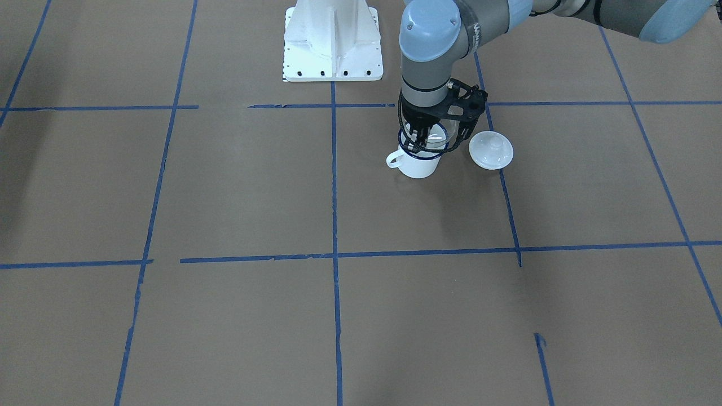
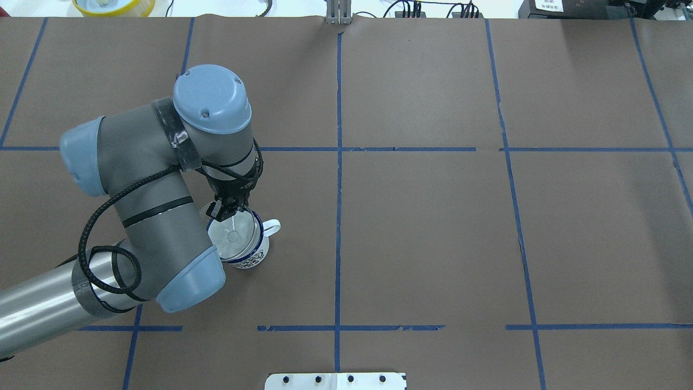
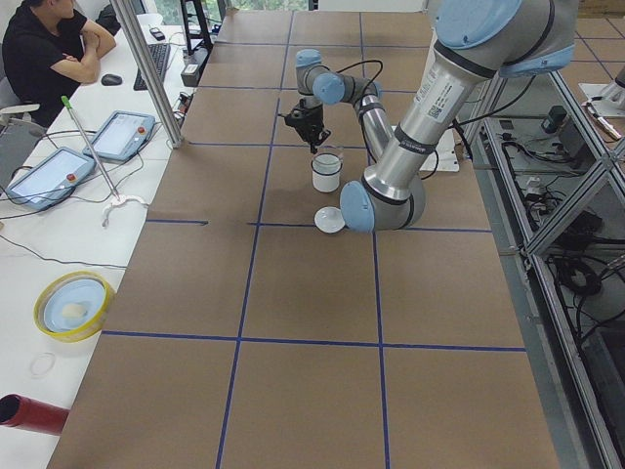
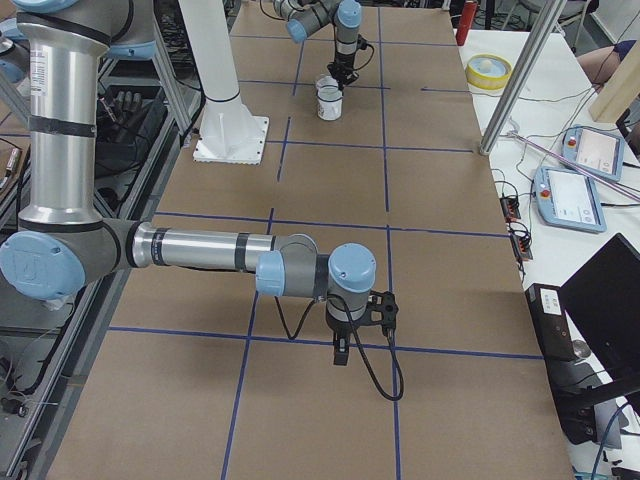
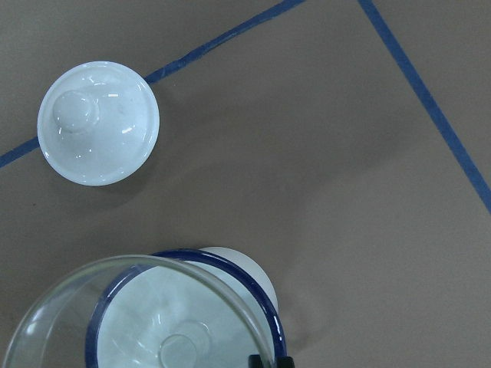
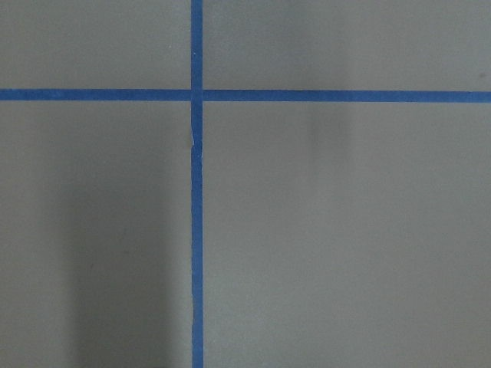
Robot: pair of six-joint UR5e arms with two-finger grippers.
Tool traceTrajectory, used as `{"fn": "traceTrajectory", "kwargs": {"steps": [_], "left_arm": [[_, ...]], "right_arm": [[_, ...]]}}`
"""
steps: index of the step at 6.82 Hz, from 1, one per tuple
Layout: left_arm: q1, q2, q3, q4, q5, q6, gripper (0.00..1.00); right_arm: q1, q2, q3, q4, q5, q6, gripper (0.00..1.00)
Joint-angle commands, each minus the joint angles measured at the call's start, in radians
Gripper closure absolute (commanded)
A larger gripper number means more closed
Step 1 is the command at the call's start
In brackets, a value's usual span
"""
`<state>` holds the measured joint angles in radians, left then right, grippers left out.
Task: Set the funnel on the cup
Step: 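Lower the funnel into the mug mouth and open the left gripper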
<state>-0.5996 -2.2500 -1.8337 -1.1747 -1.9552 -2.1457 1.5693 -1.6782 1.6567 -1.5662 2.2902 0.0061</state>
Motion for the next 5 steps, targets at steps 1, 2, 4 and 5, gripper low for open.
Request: {"fn": "traceTrajectory", "kwargs": {"steps": [1,2,4,5], "left_arm": [[0.006,-0.005,0.032,-0.016,0.024,0.019,1.0],[0.006,-0.005,0.037,-0.023,0.025,0.023,1.0],[0.007,-0.003,0.04,-0.023,0.024,0.047,1.0],[0.014,0.0,0.04,-0.023,0.024,0.049,0.99]], "right_arm": [[0.0,0.0,0.0,0.0,0.0,0.0,0.0],[0.0,0.0,0.0,0.0,0.0,0.0,0.0],[0.0,0.0,0.0,0.0,0.0,0.0,0.0],[0.0,0.0,0.0,0.0,0.0,0.0,0.0]]}}
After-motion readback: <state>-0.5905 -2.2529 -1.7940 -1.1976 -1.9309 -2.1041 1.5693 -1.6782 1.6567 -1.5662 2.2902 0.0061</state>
